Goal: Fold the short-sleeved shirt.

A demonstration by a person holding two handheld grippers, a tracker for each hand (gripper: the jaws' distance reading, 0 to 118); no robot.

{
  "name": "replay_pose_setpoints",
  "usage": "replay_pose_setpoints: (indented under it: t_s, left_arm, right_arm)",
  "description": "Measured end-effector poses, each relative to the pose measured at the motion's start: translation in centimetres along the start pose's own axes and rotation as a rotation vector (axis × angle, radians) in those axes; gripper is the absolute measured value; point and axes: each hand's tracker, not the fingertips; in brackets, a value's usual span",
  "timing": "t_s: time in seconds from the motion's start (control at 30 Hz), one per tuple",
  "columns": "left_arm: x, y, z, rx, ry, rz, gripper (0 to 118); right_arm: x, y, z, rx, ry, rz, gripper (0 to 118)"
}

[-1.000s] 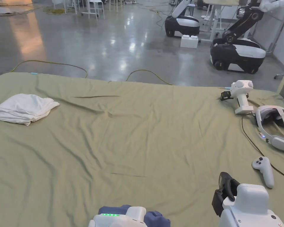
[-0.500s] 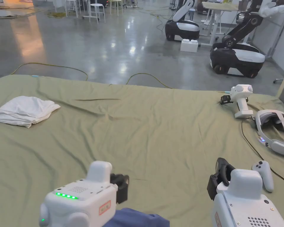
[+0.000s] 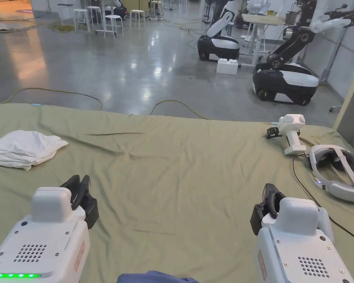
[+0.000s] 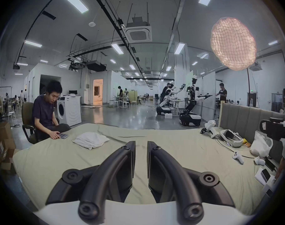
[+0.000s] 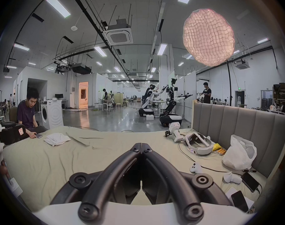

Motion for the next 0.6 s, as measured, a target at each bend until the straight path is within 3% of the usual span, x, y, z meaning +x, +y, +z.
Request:
replay_pose_setpoints:
  t_s: [0.13,0.33,0.47,0.6]
  left_arm:
    - [-1.5,-0.7,0.5,-0.043,-0.006,0.023,17]
    - [-3.3,-3.2,1.9,-0.143,-0.017,-0.016,17]
    - [-4.9,-5.8,2.8,-0.264,-0.05,0.018,17]
    - [-6.4,-8.4,3.3,-0.396,-0.092,0.099,17]
  right_arm:
    - [-0.7,-1.9,1.9,-0.086,0.046,-0.03,0]
    - [-4.7,-9.1,5.3,-0.319,0.184,0.065,0]
    - [-7.1,-14.2,5.5,-0.469,0.253,0.073,0]
    - [-8.5,-17.9,4.2,-0.536,0.24,0.098,0]
